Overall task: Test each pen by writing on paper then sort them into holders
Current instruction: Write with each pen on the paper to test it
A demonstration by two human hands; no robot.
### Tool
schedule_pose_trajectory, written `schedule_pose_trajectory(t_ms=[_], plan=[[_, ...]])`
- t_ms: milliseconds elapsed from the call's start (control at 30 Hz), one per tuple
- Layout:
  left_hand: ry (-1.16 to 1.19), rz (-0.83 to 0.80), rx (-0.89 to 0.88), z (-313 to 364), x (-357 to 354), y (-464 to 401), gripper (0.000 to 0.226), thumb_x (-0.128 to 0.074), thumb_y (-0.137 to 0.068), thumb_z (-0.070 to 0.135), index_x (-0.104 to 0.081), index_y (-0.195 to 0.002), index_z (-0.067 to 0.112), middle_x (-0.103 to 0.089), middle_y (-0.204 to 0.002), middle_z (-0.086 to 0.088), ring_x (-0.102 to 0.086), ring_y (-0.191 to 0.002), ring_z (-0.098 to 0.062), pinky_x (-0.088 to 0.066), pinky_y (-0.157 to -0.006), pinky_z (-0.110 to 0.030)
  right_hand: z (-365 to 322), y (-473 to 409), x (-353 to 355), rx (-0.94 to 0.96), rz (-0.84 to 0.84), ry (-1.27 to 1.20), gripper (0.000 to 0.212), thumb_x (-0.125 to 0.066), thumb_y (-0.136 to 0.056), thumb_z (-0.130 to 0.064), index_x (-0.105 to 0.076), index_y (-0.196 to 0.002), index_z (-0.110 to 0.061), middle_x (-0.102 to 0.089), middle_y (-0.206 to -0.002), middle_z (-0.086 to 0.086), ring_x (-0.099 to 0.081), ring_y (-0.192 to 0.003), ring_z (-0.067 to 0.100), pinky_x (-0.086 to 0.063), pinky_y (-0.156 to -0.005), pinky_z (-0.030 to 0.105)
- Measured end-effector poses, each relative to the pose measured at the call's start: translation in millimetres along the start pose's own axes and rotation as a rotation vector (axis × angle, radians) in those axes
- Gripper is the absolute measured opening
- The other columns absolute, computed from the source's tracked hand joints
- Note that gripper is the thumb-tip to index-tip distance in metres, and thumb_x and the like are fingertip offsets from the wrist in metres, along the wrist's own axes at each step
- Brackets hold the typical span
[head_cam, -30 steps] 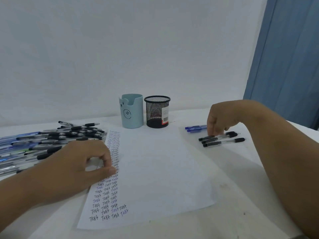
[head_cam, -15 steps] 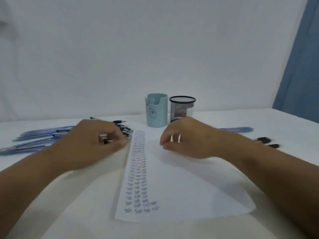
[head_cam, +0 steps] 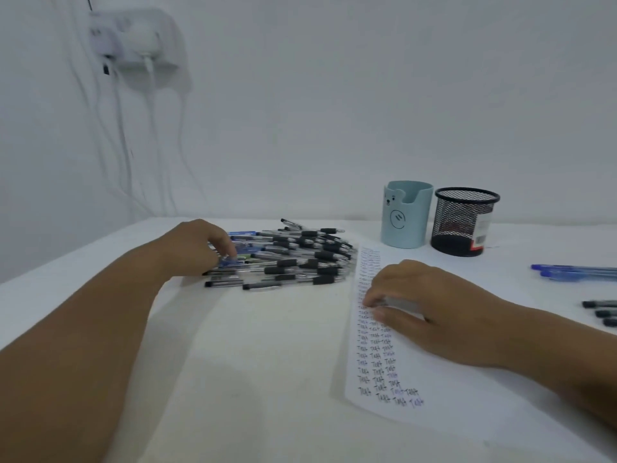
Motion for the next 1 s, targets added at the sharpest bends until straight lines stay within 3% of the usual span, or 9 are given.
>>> schedule_pose_trajectory(t_ms=[133,267,400,600,767,900,1000], plan=[[0.085,0.083,0.019,-7.2,9.8,0.4,0.045,-0.049,-0.083,-0.014,-0.075,-0.087,0.023,-0.064,-0.091,0.012,-0.055,-0.08,-0.002,-0.039,-0.064,-0.016,0.8,1.5,-1.1,0.009,-0.002,-0.002,0.023,-0.049,-0.102,-0.044,-0.066,-0.115,-0.036,-0.058,-0.111,-0.028,-0.051,-0.112,-0.002,-0.042,-0.095,0.019],[0.08,0.015,0.049,-14.9,7.4,1.7,0.025,-0.069,-0.085,-0.001,-0.078,-0.087,0.022,-0.07,-0.085,0.008,-0.061,-0.082,-0.01,-0.044,-0.068,-0.019,2.5,2.8,-1.2,0.003,-0.004,-0.008,0.026,-0.049,-0.101,-0.046,-0.066,-0.116,-0.036,-0.059,-0.113,-0.028,-0.051,-0.114,-0.001,-0.04,-0.096,0.016],[0.047,0.059,0.042,-17.7,14.0,0.9,0.018,-0.079,-0.079,0.003,-0.074,-0.083,0.02,-0.07,-0.086,0.004,-0.062,-0.084,-0.016,-0.047,-0.073,-0.025,3.2,4.4,-0.5,-0.013,-0.006,-0.022,0.029,-0.048,-0.099,-0.049,-0.067,-0.118,-0.037,-0.059,-0.114,-0.028,-0.05,-0.116,-0.001,-0.037,-0.097,0.013],[0.003,0.049,0.037,-10.2,11.0,2.8,0.012,-0.079,-0.081,0.009,-0.081,-0.081,0.021,-0.072,-0.083,0.01,-0.063,-0.088,-0.005,-0.045,-0.071,-0.02,1.4,5.1,1.0,-0.014,-0.01,-0.035,0.033,-0.048,-0.098,-0.049,-0.069,-0.118,-0.035,-0.061,-0.114,-0.025,-0.052,-0.115,-0.001,-0.038,-0.096,0.013],[-0.093,0.001,0.053,-11.4,7.2,1.5,0.013,-0.082,-0.08,0.011,-0.079,-0.081,0.024,-0.068,-0.09,0.006,-0.061,-0.088,-0.009,-0.044,-0.078,-0.025,2.8,5.0,-0.8,-0.014,-0.019,-0.033,0.031,-0.048,-0.099,-0.049,-0.068,-0.119,-0.036,-0.061,-0.115,-0.025,-0.052,-0.115,0.0,-0.038,-0.097,0.016],[-0.027,0.111,0.006,-1.5,15.0,1.9,0.006,-0.076,-0.086,0.012,-0.078,-0.082,0.016,-0.071,-0.089,0.002,-0.063,-0.091,-0.016,-0.043,-0.069,-0.022,2.8,4.7,-0.6,-0.02,-0.019,-0.042,0.035,-0.046,-0.097,-0.052,-0.068,-0.119,-0.036,-0.061,-0.115,-0.025,-0.051,-0.117,0.0,-0.038,-0.098,0.015],[0.155,0.288,-0.028,5.9,32.9,0.4,0.011,-0.063,-0.096,0.014,-0.071,-0.089,0.017,-0.073,-0.09,0.0,-0.06,-0.072,-0.015,-0.043,-0.065,-0.028,2.6,5.2,-0.2,-0.017,-0.015,-0.044,0.033,-0.048,-0.098,-0.051,-0.068,-0.119,-0.036,-0.06,-0.116,-0.025,-0.051,-0.117,0.0,-0.038,-0.098,0.015]])
Point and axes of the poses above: each hand's wrist, its own y-axis away from the middle knuckle, its own x-axis out of the back of the hand, z = x × y, the point moved 10 cm from there along -y, towards the middle knuckle
